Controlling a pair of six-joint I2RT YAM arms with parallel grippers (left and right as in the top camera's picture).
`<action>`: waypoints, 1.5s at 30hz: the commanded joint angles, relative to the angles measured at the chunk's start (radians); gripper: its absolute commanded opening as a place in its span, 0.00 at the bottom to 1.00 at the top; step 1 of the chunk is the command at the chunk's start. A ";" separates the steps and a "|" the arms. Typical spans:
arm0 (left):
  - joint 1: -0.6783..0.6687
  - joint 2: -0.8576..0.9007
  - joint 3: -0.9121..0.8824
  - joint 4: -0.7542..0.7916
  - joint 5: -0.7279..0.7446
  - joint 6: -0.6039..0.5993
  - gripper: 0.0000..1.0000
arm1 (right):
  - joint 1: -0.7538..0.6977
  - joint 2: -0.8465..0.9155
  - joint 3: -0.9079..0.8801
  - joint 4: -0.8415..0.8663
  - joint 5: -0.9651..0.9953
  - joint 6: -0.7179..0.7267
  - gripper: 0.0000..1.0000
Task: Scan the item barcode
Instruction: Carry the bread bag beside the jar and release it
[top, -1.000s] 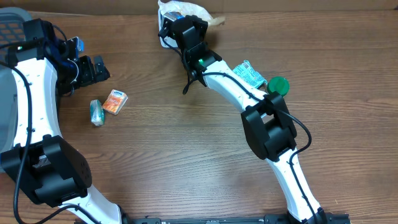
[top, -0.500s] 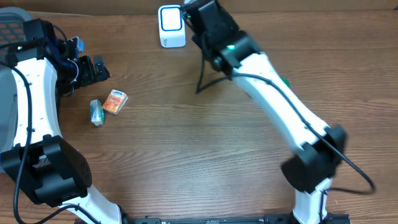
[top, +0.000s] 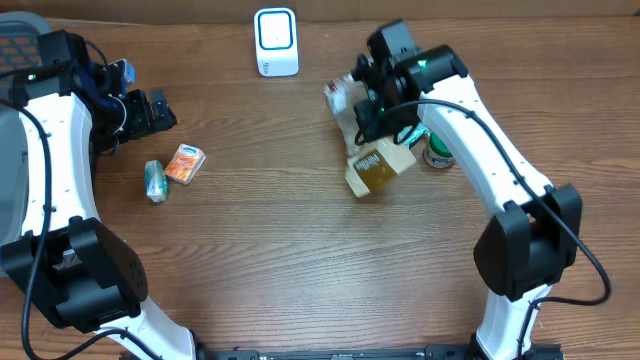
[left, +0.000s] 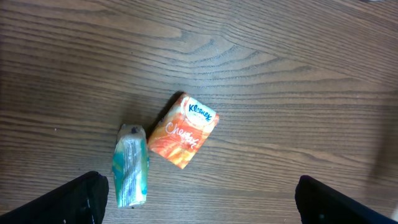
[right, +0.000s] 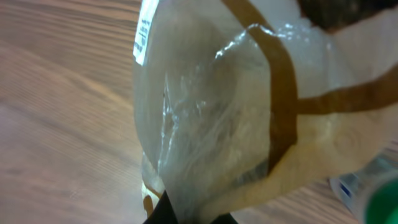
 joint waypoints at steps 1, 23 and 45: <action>0.002 -0.008 0.014 0.000 -0.003 0.019 1.00 | -0.034 0.007 -0.122 0.068 -0.022 0.019 0.04; 0.002 -0.008 0.014 0.000 -0.003 0.019 1.00 | -0.058 -0.003 0.053 -0.032 -0.014 0.109 1.00; 0.002 -0.008 0.014 0.000 -0.003 0.019 1.00 | 0.319 0.156 0.095 0.648 -0.280 0.548 0.85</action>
